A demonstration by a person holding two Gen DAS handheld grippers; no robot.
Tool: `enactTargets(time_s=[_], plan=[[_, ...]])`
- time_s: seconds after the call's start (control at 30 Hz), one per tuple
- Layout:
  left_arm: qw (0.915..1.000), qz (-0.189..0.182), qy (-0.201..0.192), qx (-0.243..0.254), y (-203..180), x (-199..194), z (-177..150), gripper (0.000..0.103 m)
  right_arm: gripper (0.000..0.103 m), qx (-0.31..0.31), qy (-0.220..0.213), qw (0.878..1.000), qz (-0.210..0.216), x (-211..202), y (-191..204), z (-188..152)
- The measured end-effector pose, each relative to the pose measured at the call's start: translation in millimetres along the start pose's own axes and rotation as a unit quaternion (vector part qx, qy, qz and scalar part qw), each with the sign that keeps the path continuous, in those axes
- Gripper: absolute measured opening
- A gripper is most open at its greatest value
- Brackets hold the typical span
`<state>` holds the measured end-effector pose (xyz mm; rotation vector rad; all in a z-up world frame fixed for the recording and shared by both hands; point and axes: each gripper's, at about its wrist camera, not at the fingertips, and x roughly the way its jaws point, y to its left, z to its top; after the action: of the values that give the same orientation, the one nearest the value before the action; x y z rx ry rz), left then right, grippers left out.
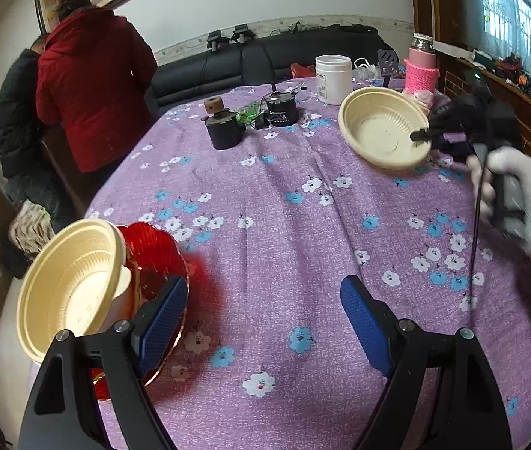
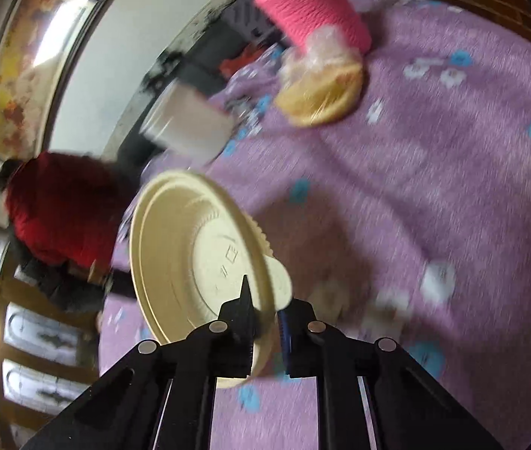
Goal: Organize plates and bowls
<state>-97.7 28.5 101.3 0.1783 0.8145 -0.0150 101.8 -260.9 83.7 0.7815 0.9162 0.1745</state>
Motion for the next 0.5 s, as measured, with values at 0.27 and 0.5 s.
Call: enactTargets(time_s=[0.27, 0.5], plan=[[0.9980, -0.054, 0.017, -0.027, 5, 6, 3, 0.083, 0.013, -0.019, 0.133, 0.989, 0.067, -39, 6, -66], [0.9901, -0.111, 0.046, -0.072, 3, 19, 4, 0.083, 0.034, -0.118, 0.079, 0.990, -0.011, -67, 22, -105]])
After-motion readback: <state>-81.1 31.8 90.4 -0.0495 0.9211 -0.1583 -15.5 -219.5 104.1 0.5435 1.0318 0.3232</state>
